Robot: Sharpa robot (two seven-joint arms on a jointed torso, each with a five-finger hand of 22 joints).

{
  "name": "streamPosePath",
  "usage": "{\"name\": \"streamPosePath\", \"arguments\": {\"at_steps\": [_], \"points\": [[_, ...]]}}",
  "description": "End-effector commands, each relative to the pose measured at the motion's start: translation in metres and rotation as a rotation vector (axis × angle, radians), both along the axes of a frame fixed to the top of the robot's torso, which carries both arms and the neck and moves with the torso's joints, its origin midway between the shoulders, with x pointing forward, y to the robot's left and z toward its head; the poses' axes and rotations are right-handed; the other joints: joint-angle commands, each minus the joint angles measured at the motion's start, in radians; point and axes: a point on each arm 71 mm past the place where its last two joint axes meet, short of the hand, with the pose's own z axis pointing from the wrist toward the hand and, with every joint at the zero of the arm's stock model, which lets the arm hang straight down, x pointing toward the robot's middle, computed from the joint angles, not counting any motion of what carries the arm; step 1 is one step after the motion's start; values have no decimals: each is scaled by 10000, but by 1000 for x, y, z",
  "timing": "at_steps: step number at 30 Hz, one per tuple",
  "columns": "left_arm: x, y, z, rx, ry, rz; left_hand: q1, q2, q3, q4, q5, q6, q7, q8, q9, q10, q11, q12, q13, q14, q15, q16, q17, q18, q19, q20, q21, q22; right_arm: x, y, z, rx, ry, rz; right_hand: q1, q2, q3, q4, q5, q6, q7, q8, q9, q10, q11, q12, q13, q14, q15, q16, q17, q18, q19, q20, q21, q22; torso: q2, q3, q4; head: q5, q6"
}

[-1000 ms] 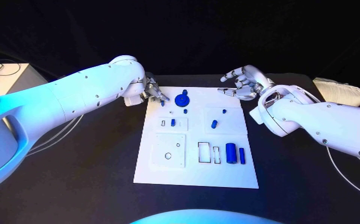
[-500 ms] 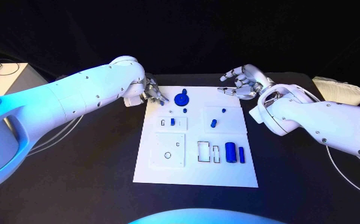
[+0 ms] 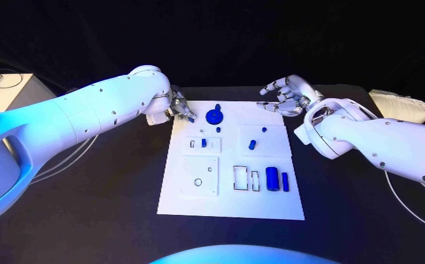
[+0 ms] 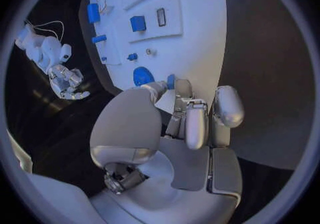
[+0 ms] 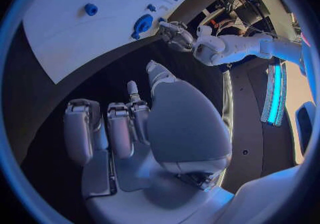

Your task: Assemble the parts on the task board

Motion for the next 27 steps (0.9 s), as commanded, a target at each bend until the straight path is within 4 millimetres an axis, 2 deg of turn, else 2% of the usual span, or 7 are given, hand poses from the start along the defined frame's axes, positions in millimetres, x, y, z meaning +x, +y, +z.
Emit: {"name": "streamPosePath", "arguments": {"at_steps": [1,2,3,5,8,17,27], "points": [[-1,-4,1,-515,-19,-21,296,-13,838,-256,59,-130,-3,206,166,4,-83,51,-44,494,-51,60,1013,73,-44,-69,-44,3,0,1,0,-25,-53,131,-58,-3,38,0,41,0,23,-46,-13,-23,-3,-15,1432,828,76,-38,1754,181,445,57,-65,1744,-4,4,0,-3,-1],[-1,-4,1,-565,-14,-27,335,-37,1027,-340,62,-151,-8,234,186,-5,-79,41,-61,492,-54,60,1012,72,-44,-69,-42,8,0,1,0,-27,-49,132,-58,-3,38,0,41,0,23,-46,-13,-23,-3,-15,1432,828,76,-38,1754,181,445,57,-65,1744,-5,3,1,-4,-2],[-1,-5,1,-608,-15,-32,234,-156,1677,-530,33,-188,48,354,261,6,-56,37,-97,485,-28,57,996,73,-48,-68,-36,21,0,1,0,-28,-46,134,-58,-3,38,0,41,0,23,-46,-13,-23,-3,-15,1432,828,76,-38,1754,181,445,57,-65,1744,-5,3,1,-4,-2],[-1,-5,1,-679,-24,-47,100,-297,2040,-705,9,-231,33,426,306,9,-55,41,-130,483,-14,61,993,75,-61,-56,-40,17,0,1,0,-31,-40,132,-58,-3,38,0,41,0,23,-46,-13,-23,-3,-15,1432,828,76,-38,1754,181,445,57,-65,1744,-8,6,-1,-1,-1],[-2,-4,2,-779,-37,-43,-10,-373,2357,-879,-2,-256,34,485,341,4,-44,41,-158,479,-15,61,985,74,-63,-50,-35,29,0,1,0,-35,-33,127,-58,-3,38,0,41,0,23,-46,-13,-23,-3,-15,1432,828,76,-38,1754,181,445,57,-65,1744,-7,5,1,3,4],[-10,-1,4,-1201,-175,-15,-197,-598,2822,-1264,6,-284,42,580,390,27,-46,72,-161,478,-17,67,984,77,-78,-44,-32,34,0,0,0,-50,-10,109,-107,27,52,15,63,8,22,-40,-12,-17,-4,-10,1435,826,75,-42,1745,180,447,56,-65,1746,-22,7,17,13,16],[-34,5,1,-1296,-378,-301,-580,-769,3514,-1665,34,-114,-7,712,397,341,-101,234,30,589,-65,184,1218,32,99,-71,99,268,-1,-3,-1,-60,14,75,-127,38,57,20,75,10,22,-38,-12,-11,-4,-5,1440,827,75,-42,1747,180,447,55,-65,1746,-29,2,25,41,21]]}}
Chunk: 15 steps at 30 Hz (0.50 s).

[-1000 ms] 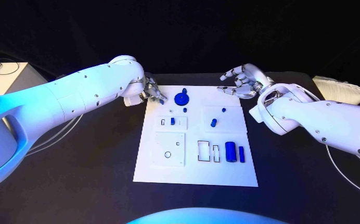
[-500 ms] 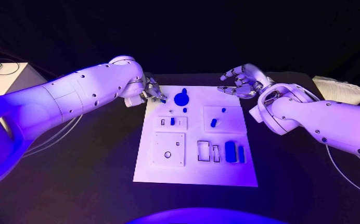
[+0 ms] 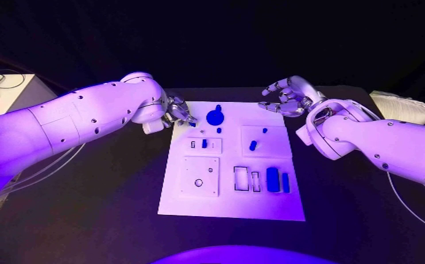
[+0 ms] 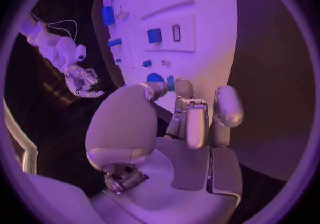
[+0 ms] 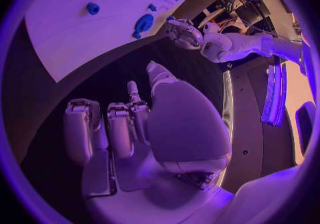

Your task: Assemble the parts on the task board

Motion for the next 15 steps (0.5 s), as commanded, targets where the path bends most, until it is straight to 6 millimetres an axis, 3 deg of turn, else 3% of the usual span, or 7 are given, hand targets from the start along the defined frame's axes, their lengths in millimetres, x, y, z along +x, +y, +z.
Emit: {"name": "streamPosePath", "arguments": {"at_steps": [1,15], "points": [[-8,-1,0,-234,-346,-38,-161,-10,1778,-1691,35,114,-59,29,-30,125,-14,71,39,597,-69,80,1235,30,119,-12,96,87,-1,0,0,-35,1,131,-97,-4,61,22,51,15,21,-36,-12,-12,-5,-5,1440,827,74,-41,1742,182,444,55,-33,1744,-4,-5,7,31,-3],[-40,1,-8,-361,-949,-533,-442,-246,2236,-2033,52,346,-146,79,-103,526,-106,210,281,742,-153,234,1576,-48,412,-87,295,455,-1,-4,-2,-25,53,53,-140,14,69,24,86,18,20,-33,-12,-21,-6,-15,1429,825,73,-46,1730,186,436,54,-51,1733,12,-14,-13,144,-29]]}}
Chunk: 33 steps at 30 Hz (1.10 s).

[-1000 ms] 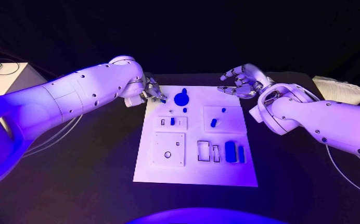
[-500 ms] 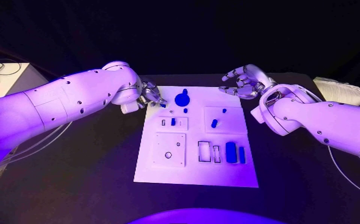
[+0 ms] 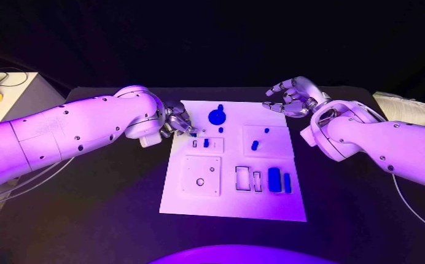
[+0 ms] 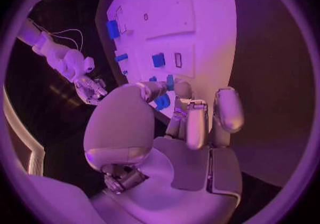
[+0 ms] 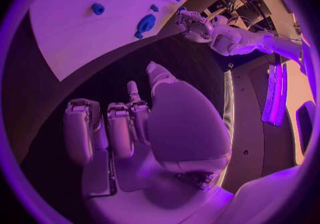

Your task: Assemble the parts on the task board

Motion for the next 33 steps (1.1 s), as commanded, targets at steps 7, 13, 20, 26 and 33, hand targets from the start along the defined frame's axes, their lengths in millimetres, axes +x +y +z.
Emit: {"name": "streamPosePath", "arguments": {"at_steps": [7,13,20,26,33], "points": [[-10,-6,-3,254,-864,-512,-150,-78,2114,-2007,76,137,-35,36,-50,191,-42,83,105,784,-101,91,1703,-64,135,-29,84,85,-1,1,-2,-11,29,137,-140,-15,52,-1,72,19,19,-32,-13,-20,-7,-16,1420,824,72,-49,1728,185,439,53,-50,1736,34,-9,-15,41,-50],[-13,-7,-6,535,-932,-637,-220,-144,2238,-2083,98,217,-61,40,-82,316,-69,120,180,824,-129,137,1810,-96,249,-56,161,234,-1,0,-2,-11,38,131,-140,-15,52,-1,72,19,19,-32,-13,-20,-7,-16,1420,824,72,-49,1728,185,439,53,-50,1736,49,2,-24,42,-112],[-15,-9,-8,788,-915,-718,-306,-220,2342,-2150,146,297,-90,48,-110,456,-99,181,293,854,-156,171,1890,-128,362,-82,237,380,-1,0,-2,-11,41,129,-140,-15,52,-1,72,19,19,-32,-13,-20,-7,-16,1420,824,72,-49,1728,185,439,53,-50,1736,46,2,-16,40,-190],[-16,-9,-9,1037,-931,-746,-409,-309,2453,-2216,211,378,-124,64,-132,584,-132,234,388,877,-186,199,1958,-157,465,-111,308,514,-1,0,-3,-13,52,131,-172,-3,58,-2,97,19,19,-31,-13,-14,-7,-9,1426,825,71,-47,1734,185,439,52,-51,1736,39,3,-9,50,-245],[-17,-10,-10,1180,-842,-784,-458,-347,2509,-2245,254,414,-140,72,-141,639,-148,256,430,885,-200,210,1982,-168,504,-125,335,564,-2,1,-4,-13,71,136,-172,-3,58,-2,97,19,19,-31,-13,-14,-7,-9,1426,825,71,-47,1734,185,439,52,-51,1736,33,-4,-14,54,-294]]}}
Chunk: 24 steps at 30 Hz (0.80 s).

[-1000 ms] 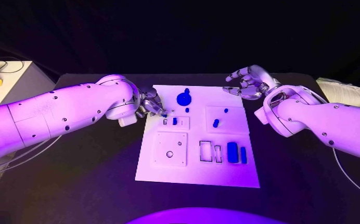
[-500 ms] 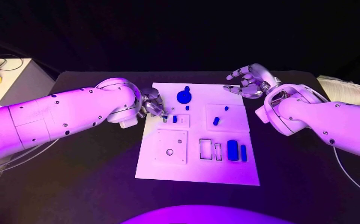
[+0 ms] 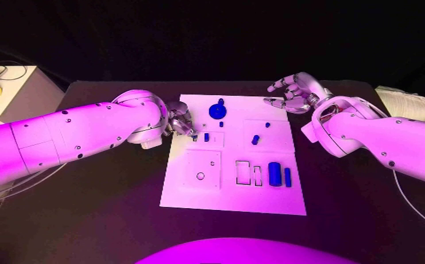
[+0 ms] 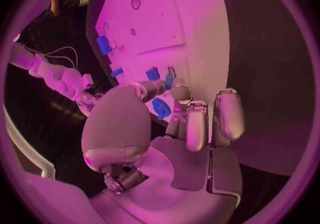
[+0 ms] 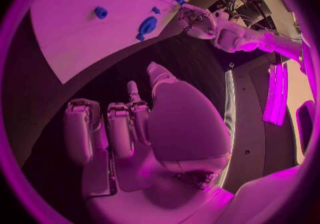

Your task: Assemble the parts on the task board

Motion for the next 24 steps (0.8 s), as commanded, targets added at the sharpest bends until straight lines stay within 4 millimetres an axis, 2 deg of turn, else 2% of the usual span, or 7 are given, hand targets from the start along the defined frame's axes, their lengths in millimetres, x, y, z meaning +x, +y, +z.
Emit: {"name": "streamPosePath", "arguments": {"at_steps": [1,24], "points": [[-1,-1,-1,262,5,-91,-134,-17,1940,-1852,46,97,-5,26,1,70,7,57,16,853,-101,37,1991,-170,82,13,71,17,-1,1,-1,-29,-14,161,-78,-18,59,-2,58,19,19,-31,-13,-13,-7,-9,1430,825,71,-47,1736,185,439,52,-51,1731,-10,-1,-3,11,-28],[-5,-4,-3,437,241,-155,-176,-49,1989,-1879,92,124,-17,32,-7,101,-5,58,21,862,-112,48,2018,-179,109,1,91,54,-1,1,-1,-34,6,162,-78,-18,59,-2,58,19,19,-31,-13,-13,-7,-9,1430,825,71,-47,1736,185,439,52,-51,1731,-8,4,-8,23,-77]]}}
